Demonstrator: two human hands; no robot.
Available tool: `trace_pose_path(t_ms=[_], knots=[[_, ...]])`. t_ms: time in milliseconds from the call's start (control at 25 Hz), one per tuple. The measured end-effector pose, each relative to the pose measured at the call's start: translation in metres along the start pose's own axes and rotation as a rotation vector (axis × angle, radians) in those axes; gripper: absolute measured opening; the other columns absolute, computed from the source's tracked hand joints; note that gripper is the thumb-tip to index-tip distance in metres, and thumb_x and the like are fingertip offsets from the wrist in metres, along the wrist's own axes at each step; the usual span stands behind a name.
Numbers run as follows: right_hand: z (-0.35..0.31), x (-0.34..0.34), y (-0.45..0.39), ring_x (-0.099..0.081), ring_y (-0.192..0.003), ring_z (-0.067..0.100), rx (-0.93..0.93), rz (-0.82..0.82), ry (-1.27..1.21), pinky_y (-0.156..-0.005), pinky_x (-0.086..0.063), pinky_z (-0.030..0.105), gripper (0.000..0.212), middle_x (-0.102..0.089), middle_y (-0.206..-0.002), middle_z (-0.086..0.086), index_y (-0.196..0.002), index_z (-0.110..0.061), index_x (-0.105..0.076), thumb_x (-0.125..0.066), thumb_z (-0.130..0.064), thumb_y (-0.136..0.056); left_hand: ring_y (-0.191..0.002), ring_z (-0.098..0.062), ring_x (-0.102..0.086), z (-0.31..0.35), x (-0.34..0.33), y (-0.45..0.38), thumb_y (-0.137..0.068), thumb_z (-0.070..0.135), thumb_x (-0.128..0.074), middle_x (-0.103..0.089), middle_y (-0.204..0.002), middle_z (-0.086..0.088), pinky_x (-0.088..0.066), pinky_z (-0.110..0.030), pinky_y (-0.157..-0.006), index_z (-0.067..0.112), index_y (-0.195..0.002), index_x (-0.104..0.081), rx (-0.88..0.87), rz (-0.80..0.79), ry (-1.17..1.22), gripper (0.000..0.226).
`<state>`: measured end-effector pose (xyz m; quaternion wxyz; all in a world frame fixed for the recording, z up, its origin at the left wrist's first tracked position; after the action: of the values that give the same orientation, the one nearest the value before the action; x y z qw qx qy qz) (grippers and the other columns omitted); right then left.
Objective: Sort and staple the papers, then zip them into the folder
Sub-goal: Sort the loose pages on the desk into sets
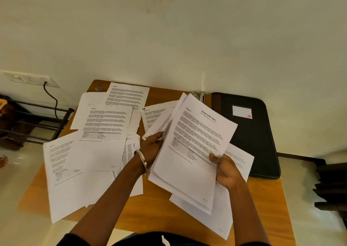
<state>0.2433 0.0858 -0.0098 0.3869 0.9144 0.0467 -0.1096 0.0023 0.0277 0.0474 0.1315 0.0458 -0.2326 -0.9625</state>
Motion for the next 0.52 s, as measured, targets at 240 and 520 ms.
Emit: trace_pose_path(t_ms=[240,520], knots=[[-0.067,-0.037,0.02,-0.058,-0.098,0.0,0.594,0.091,0.368,-0.073,-0.053,0.016,0.059,-0.056,-0.116,-0.011,-0.141,-0.022,-0.033,-0.061,-0.008,-0.09,-0.099,-0.02,-0.06,0.025,0.015,-0.007,-0.077,0.046,-0.069,-0.062,-0.115,0.0,-0.055,-0.03,-0.076,0.019,-0.112,-0.056,-0.166,0.085,-0.31,0.047],[-0.054,-0.082,0.022,-0.06,-0.099,0.012,0.73,0.09,0.499,-0.081,-0.054,0.018,0.042,-0.058,-0.111,-0.004,-0.133,-0.014,-0.046,-0.056,-0.026,-0.093,-0.077,-0.025,-0.061,0.014,0.019,-0.001,-0.082,0.022,-0.069,-0.066,-0.09,-0.011,-0.04,-0.012,-0.061,0.004,-0.111,-0.057,-0.339,0.592,-0.312,0.036]])
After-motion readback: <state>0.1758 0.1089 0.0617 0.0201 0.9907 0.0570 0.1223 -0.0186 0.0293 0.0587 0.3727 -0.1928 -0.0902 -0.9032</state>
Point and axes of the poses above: each hand's wrist, its own y-axis away from the middle knuckle, its own x-axis out of the back of the hand, z = x × y, the point moved 4 cm from there along -y, towards the middle knuckle
